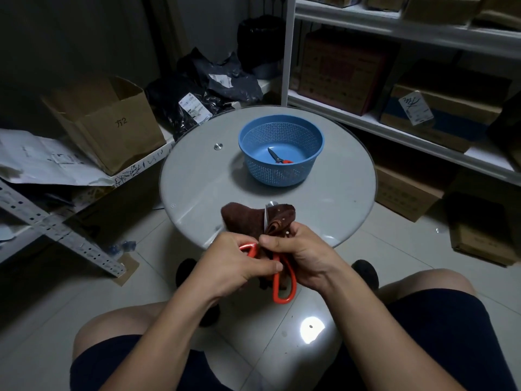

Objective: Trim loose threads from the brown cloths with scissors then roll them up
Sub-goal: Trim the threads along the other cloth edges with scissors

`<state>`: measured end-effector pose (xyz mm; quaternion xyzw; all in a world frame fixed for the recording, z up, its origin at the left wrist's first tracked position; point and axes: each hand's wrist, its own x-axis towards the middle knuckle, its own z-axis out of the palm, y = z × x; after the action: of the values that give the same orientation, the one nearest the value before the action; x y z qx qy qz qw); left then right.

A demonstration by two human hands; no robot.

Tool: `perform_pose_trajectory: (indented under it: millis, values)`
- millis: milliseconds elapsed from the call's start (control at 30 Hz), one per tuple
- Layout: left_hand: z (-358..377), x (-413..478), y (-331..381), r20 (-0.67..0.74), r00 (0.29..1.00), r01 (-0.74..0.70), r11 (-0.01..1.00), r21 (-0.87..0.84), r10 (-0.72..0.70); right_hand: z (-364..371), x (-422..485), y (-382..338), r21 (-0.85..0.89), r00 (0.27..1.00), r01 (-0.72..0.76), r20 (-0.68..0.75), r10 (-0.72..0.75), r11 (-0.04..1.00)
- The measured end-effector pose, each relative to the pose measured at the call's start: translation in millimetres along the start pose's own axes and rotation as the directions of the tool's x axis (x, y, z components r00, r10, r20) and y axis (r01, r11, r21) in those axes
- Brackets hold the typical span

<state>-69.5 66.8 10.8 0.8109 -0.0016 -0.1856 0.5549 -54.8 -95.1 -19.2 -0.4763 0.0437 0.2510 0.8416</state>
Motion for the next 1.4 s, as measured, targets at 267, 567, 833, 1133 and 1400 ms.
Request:
perform_pose_trajectory:
  millis: [267, 567, 833, 1133, 1400]
  values:
    - [-6, -3, 4, 0.040, 0.997, 0.057, 0.987, 0.152, -0.064, 12, 6, -7, 0.020, 0.987, -0.064, -0.146, 0.066, 0.998]
    - [-19, -3, 13, 0.113, 0.987, 0.084, 0.969, 0.232, -0.113, 14, 5, -10, 0.157, 0.970, -0.203, -0.105, 0.220, 0.967]
    - [-29, -3, 14, 0.163, 0.979, 0.071, 0.948, 0.309, -0.126, -2, 11, -15, 0.310, 0.944, -0.174, -0.217, 0.248, 0.935]
    - [-41, 0, -11, 0.029, 0.999, 0.037, 0.999, -0.035, -0.036, -51, 23, -55, 0.008, 0.929, -0.060, -0.367, 0.059, 0.998]
    - [0, 25, -3, -0.239, 0.963, -0.220, 0.880, -0.421, 0.127, -41, 7, -44, -0.898, 0.428, -0.119, -0.431, -0.794, 0.423]
